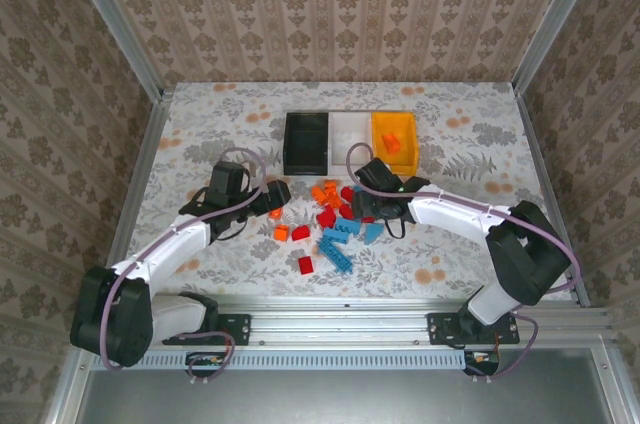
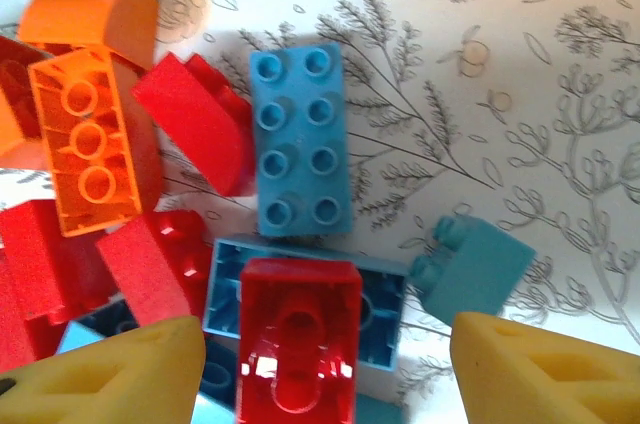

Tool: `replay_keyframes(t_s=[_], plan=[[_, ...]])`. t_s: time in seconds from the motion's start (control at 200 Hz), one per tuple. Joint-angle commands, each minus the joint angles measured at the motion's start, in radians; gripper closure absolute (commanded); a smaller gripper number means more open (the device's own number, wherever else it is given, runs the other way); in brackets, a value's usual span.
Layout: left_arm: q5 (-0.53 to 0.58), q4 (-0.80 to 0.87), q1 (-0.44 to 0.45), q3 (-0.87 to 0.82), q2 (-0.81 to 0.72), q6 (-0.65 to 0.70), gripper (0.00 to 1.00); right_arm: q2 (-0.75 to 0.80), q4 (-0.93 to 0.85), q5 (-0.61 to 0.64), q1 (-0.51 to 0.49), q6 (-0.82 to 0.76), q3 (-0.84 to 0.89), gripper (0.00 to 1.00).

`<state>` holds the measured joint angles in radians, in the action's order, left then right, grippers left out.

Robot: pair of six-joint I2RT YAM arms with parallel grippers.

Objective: Sort the legos into containers by color

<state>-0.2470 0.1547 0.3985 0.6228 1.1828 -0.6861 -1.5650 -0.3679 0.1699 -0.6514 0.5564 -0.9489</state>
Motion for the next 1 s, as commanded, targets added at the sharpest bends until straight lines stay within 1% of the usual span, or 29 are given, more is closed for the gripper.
replay_keyframes(t_s=[0.0, 0.08, 0.16, 0.235, 0.315, 0.395, 0.595, 0.685, 0.795, 0.855, 0.995], plan=[[-0.023, -0.004, 0.009, 0.014, 0.004, -0.014, 0.0, -0.034, 0.052, -0.067, 0.002, 0.021, -0.01, 0.33], [-0.027, -0.009, 0.014, 0.02, 0.017, -0.013, 0.0, -0.066, 0.041, -0.056, 0.002, 0.031, -0.018, 0.35], [-0.032, -0.015, 0.02, 0.021, 0.031, -0.013, 0.0, -0.077, 0.044, -0.053, 0.003, 0.037, -0.01, 0.39], [-0.034, -0.02, 0.027, 0.022, 0.041, -0.014, 0.0, -0.072, 0.046, -0.052, 0.002, 0.037, -0.005, 0.46], [-0.034, -0.023, 0.03, 0.02, 0.049, -0.013, 0.0, -0.059, 0.041, -0.04, 0.002, 0.032, -0.004, 0.57], [-0.034, -0.026, 0.031, 0.024, 0.055, -0.015, 0.0, -0.042, 0.04, -0.028, 0.002, 0.032, -0.002, 0.64], [-0.034, -0.016, 0.031, 0.036, 0.049, -0.009, 0.0, 0.012, 0.015, 0.017, 0.0, 0.008, -0.044, 0.67], [-0.032, -0.006, 0.031, 0.043, 0.036, -0.001, 0.0, 0.012, 0.005, 0.057, 0.006, -0.029, -0.112, 0.67], [0.002, 0.033, 0.018, 0.062, 0.009, 0.023, 0.0, -0.063, 0.002, 0.094, 0.034, -0.097, -0.251, 0.67], [0.012, 0.049, -0.01, 0.068, -0.013, 0.026, 0.0, -0.155, -0.004, 0.116, 0.057, -0.14, -0.352, 0.67], [-0.016, 0.051, -0.087, 0.063, -0.058, 0.008, 0.0, -0.393, -0.068, 0.148, 0.096, -0.195, -0.608, 0.67]])
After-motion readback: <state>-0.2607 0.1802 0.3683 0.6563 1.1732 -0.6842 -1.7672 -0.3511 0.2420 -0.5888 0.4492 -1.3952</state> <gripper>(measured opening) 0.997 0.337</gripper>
